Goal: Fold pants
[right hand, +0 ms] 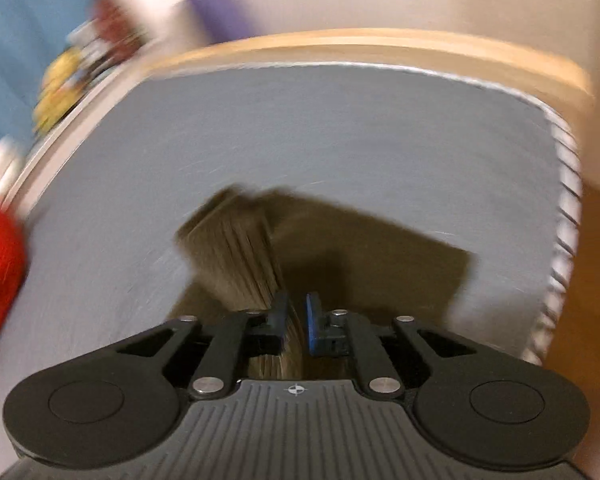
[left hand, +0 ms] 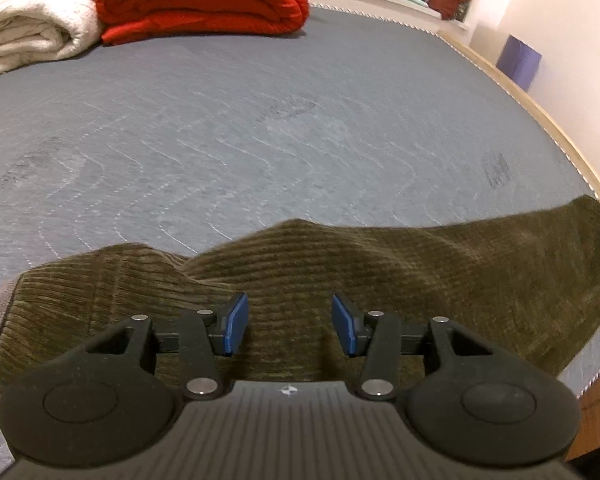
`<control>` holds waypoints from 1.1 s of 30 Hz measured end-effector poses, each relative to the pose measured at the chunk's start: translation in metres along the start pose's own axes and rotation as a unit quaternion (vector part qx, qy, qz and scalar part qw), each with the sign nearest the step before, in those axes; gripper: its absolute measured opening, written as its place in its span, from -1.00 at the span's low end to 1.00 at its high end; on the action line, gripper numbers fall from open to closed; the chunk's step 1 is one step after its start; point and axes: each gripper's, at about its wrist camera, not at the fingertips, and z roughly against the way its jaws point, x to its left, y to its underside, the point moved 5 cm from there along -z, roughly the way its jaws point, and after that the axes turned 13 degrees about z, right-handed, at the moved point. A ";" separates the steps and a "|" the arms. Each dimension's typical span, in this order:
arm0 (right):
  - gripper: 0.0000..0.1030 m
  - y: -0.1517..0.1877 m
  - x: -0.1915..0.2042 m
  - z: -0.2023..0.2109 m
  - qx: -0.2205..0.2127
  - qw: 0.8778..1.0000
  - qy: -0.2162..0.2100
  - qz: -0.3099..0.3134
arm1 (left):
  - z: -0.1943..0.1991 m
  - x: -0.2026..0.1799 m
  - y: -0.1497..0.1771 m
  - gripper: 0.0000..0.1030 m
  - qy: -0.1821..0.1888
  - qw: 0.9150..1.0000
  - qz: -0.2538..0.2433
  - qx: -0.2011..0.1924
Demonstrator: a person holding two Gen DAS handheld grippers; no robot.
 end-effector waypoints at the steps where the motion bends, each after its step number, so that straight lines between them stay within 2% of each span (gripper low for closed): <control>1: 0.17 -0.003 -0.015 -0.003 -0.007 0.999 -0.001 -0.034 | -0.001 -0.003 0.001 0.00 0.005 1.000 -0.005 0.003; 2: 0.30 -0.005 -0.024 -0.009 -0.009 0.999 -0.009 -0.051 | 0.000 -0.007 0.003 0.00 0.011 1.000 -0.013 0.005; 3: 0.35 -0.008 -0.031 -0.017 -0.006 0.998 -0.025 -0.053 | 0.000 -0.012 0.005 0.01 0.019 1.000 -0.022 0.006; 6: 0.37 -0.014 -0.039 -0.040 0.004 0.998 -0.042 -0.041 | 0.000 -0.026 0.012 0.04 0.049 0.997 -0.053 0.023; 9: 0.40 -0.015 -0.043 -0.059 0.021 0.999 -0.013 -0.029 | 0.000 -0.034 0.022 0.04 0.082 0.992 -0.086 0.051; 11: 0.40 -0.010 -0.043 -0.069 0.042 0.999 0.015 -0.019 | -0.002 -0.036 0.032 0.04 0.100 0.984 -0.124 0.075; 15: 0.39 -0.002 -0.029 -0.085 0.059 0.997 0.031 0.027 | -0.009 -0.033 0.054 0.04 0.111 0.970 -0.188 0.108; 17: 0.31 -0.001 -0.021 -0.086 0.063 0.996 0.035 0.046 | -0.016 -0.032 0.065 0.04 0.104 0.964 -0.215 0.118; 18: 0.17 0.000 -0.023 -0.085 0.063 0.996 0.040 0.049 | -0.020 -0.031 0.070 0.04 0.093 0.963 -0.224 0.121; 19: -0.07 0.000 -0.023 -0.085 0.062 0.995 0.050 0.054 | -0.026 -0.029 0.074 0.04 0.080 0.961 -0.232 0.124; 20: -0.18 0.000 -0.022 -0.085 0.058 0.995 0.060 0.060 | -0.033 -0.028 0.079 0.04 0.070 0.959 -0.242 0.128; 22: -0.47 -0.002 -0.022 -0.088 0.052 0.995 0.066 0.059 | -0.039 -0.028 0.086 0.09 0.069 0.955 -0.258 0.131; 25: -0.63 -0.002 -0.027 -0.090 0.045 0.996 0.059 0.053 | -0.038 -0.029 0.088 0.11 0.073 0.950 -0.279 0.124; 27: -0.68 -0.004 -0.028 -0.085 0.040 0.997 0.053 0.047 | -0.037 -0.030 0.090 0.10 0.076 0.947 -0.286 0.124; 31: -0.73 -0.014 -0.030 -0.057 0.011 0.999 0.024 0.031 | -0.033 -0.035 0.100 0.17 0.091 0.936 -0.312 0.135; 33: -0.73 -0.020 -0.028 -0.046 -0.007 1.000 0.003 0.025 | -0.033 -0.037 0.105 0.17 0.084 0.931 -0.330 0.127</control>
